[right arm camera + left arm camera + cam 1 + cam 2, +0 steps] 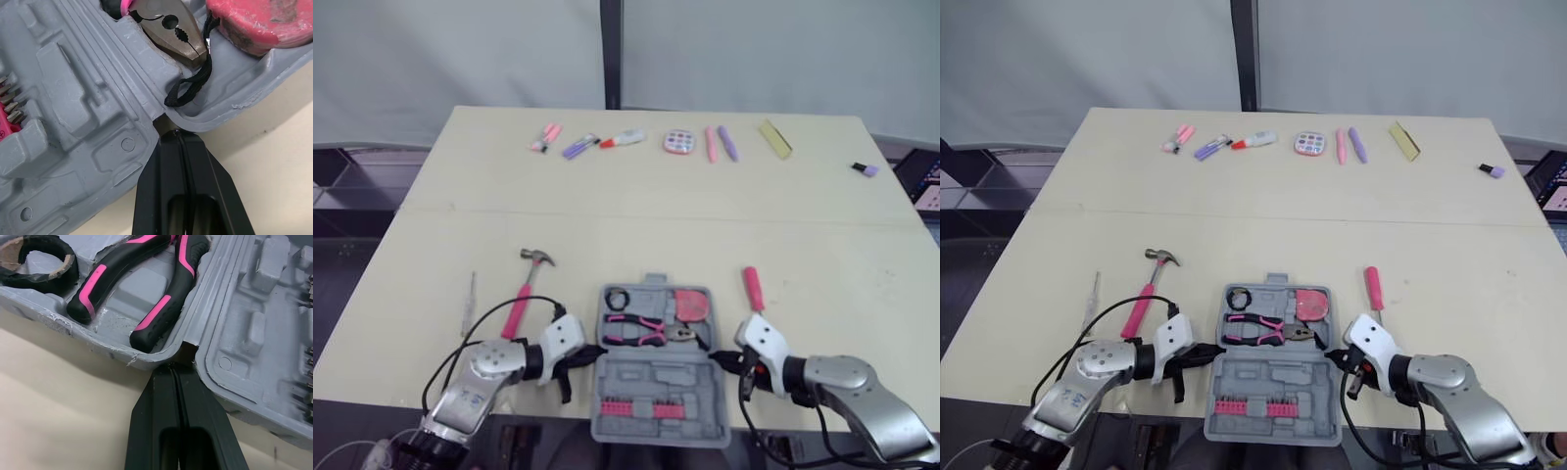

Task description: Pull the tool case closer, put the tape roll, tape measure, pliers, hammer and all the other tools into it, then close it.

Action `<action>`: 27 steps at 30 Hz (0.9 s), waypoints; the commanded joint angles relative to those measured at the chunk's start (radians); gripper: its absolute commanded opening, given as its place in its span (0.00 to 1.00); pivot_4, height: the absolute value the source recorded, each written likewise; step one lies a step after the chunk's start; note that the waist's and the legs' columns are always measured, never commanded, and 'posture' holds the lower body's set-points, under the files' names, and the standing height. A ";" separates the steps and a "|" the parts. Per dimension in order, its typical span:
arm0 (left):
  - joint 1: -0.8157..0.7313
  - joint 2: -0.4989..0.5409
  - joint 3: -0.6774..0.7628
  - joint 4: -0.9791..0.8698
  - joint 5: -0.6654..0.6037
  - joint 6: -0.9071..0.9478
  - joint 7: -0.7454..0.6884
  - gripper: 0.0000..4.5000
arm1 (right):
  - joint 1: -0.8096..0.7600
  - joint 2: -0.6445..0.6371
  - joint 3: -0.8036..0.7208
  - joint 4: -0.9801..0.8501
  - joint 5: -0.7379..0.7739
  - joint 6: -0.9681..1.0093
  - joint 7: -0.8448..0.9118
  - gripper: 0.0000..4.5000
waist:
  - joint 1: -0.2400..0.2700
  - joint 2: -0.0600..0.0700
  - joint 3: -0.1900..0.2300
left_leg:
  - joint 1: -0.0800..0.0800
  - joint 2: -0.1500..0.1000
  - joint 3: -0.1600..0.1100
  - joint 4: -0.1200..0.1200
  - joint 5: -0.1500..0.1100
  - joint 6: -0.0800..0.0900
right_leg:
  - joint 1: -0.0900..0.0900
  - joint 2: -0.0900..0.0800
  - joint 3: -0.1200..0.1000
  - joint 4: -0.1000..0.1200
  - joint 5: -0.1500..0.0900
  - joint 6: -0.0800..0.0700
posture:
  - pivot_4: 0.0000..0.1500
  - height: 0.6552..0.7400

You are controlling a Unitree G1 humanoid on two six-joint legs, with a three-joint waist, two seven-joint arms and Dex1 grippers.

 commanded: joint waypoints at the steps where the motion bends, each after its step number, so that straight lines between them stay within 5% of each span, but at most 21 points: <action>1: -0.022 -0.016 -0.010 -0.010 0.001 0.005 0.010 0.01 | -0.008 0.016 0.019 -0.019 0.009 -0.010 -0.005 0.00 | 0.000 0.000 0.000 | 0.000 0.000 0.000 0.000 0.000 0.000 | -0.001 0.000 0.000 0.002 0.000 0.000 | 1.00 0.69; 27: -0.086 -0.077 0.018 0.050 0.013 0.024 0.059 0.01 | -0.087 0.071 0.038 0.032 -0.050 -0.002 -0.045 0.00 | -0.001 0.000 0.000 | 0.001 0.000 0.000 0.002 0.000 0.000 | -0.002 0.000 0.000 0.005 0.000 0.000 | 1.00 0.69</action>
